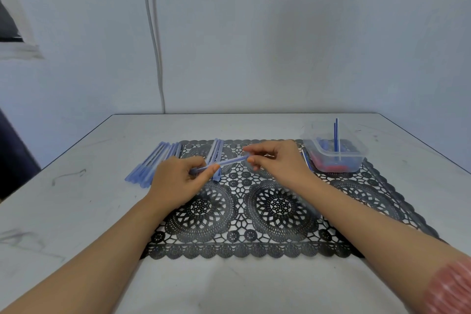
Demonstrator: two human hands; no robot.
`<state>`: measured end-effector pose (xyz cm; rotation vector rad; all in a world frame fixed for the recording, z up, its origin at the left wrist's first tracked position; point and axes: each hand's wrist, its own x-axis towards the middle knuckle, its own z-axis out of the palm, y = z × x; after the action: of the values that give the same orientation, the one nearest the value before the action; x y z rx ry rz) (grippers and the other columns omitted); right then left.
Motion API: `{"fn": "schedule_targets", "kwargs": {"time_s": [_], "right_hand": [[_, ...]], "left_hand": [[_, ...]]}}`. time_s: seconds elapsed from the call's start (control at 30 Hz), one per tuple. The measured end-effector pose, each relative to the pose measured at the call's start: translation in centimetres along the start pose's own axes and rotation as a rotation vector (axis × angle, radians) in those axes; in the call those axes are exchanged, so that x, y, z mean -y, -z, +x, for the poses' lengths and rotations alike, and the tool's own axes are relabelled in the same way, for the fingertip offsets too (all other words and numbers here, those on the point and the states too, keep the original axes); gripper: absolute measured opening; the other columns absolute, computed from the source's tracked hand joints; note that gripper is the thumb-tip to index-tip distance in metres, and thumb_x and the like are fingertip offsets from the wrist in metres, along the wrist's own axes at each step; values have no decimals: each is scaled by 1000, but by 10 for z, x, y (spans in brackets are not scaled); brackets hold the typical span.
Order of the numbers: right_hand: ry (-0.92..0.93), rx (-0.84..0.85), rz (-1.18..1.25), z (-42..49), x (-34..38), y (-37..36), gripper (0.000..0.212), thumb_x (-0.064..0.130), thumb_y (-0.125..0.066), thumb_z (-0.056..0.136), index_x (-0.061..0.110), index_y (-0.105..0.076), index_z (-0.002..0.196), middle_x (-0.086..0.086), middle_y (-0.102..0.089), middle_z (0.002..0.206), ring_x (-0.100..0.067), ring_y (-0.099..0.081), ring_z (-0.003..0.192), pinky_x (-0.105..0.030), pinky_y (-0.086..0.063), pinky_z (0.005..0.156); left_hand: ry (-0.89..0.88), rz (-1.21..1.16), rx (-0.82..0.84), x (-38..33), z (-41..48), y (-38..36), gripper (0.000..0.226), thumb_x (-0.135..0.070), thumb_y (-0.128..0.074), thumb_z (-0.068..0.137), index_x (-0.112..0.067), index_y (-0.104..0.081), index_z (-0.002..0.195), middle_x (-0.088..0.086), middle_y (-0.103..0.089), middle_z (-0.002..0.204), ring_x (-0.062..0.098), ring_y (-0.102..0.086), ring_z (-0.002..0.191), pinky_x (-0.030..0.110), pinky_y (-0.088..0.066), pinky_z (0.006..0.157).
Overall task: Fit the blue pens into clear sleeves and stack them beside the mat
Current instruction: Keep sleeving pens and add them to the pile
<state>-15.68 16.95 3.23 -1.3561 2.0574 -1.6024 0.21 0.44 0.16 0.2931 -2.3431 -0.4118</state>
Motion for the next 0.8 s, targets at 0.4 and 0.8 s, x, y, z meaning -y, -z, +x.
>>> {"fn": "schedule_targets", "kwargs": {"time_s": [0.4, 0.8], "right_hand": [[325, 102, -473, 2, -13, 1, 36, 37, -43, 94, 10, -66, 87, 4, -57, 75, -4, -48, 69, -11, -33, 63], [318, 148, -532, 0, -12, 1, 19, 36, -42, 96, 22, -55, 95, 11, -55, 77, 4, -44, 61, -19, -33, 57]], "left_hand": [[-12, -5, 3, -1, 0, 1, 50, -57, -47, 85, -21, -42, 51, -8, -31, 39, 11, -37, 40, 25, -30, 44], [-5, 4, -5, -2, 0, 2, 48, -59, -46, 84, -26, -40, 50, -8, -33, 38, 12, -40, 40, 21, -28, 43]]}}
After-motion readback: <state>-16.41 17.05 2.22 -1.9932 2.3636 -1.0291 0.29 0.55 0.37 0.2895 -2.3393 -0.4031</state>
